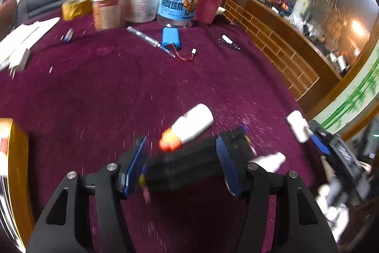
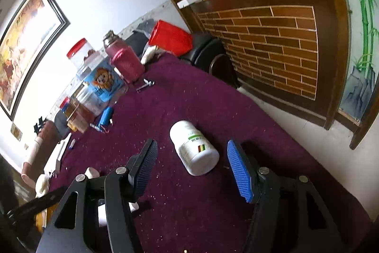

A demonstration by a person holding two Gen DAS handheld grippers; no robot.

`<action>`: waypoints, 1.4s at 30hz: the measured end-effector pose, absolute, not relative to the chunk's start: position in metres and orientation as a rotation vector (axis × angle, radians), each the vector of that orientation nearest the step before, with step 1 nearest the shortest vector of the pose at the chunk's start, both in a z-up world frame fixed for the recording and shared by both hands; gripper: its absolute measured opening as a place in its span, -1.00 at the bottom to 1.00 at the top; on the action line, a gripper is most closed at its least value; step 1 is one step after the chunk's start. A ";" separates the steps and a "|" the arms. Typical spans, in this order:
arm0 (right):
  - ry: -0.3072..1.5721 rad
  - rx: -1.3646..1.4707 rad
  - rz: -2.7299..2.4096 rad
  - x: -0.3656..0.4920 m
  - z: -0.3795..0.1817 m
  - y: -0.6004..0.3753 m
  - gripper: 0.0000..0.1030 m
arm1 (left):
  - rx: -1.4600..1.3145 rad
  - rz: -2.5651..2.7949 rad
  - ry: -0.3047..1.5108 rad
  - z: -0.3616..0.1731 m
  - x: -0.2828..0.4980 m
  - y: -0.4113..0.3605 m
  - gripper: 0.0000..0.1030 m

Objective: Organize rigid objects
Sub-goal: 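Grasp the orange-capped white glue bottle with the left tool, then grasp the white pill bottle with the right tool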

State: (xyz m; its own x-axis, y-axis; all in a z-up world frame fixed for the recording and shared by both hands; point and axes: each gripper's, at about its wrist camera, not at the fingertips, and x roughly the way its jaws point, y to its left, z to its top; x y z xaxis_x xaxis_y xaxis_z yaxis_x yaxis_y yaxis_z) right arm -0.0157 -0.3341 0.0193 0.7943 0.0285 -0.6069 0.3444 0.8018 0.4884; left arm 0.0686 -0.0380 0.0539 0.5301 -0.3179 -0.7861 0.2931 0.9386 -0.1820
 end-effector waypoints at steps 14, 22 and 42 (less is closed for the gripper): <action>0.664 0.616 -0.178 -0.014 0.015 -0.332 0.12 | 0.155 -0.380 0.977 0.024 0.081 -0.055 -0.54; 0.665 0.603 -0.180 -0.012 0.016 -0.331 0.14 | 0.160 -0.374 0.970 0.022 0.083 -0.065 -0.57; 0.681 0.529 -0.211 -0.009 0.017 -0.322 0.24 | -0.227 -0.466 0.812 0.083 -0.071 0.064 -0.64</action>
State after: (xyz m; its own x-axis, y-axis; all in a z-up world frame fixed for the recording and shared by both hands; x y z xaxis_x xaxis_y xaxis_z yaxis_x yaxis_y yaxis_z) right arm -0.0094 -0.3222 0.0168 0.7623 -0.0156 -0.6470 0.3525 0.8484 0.3949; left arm -0.0714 0.0638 0.0829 0.5945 -0.4820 -0.6436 0.3115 0.8760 -0.3683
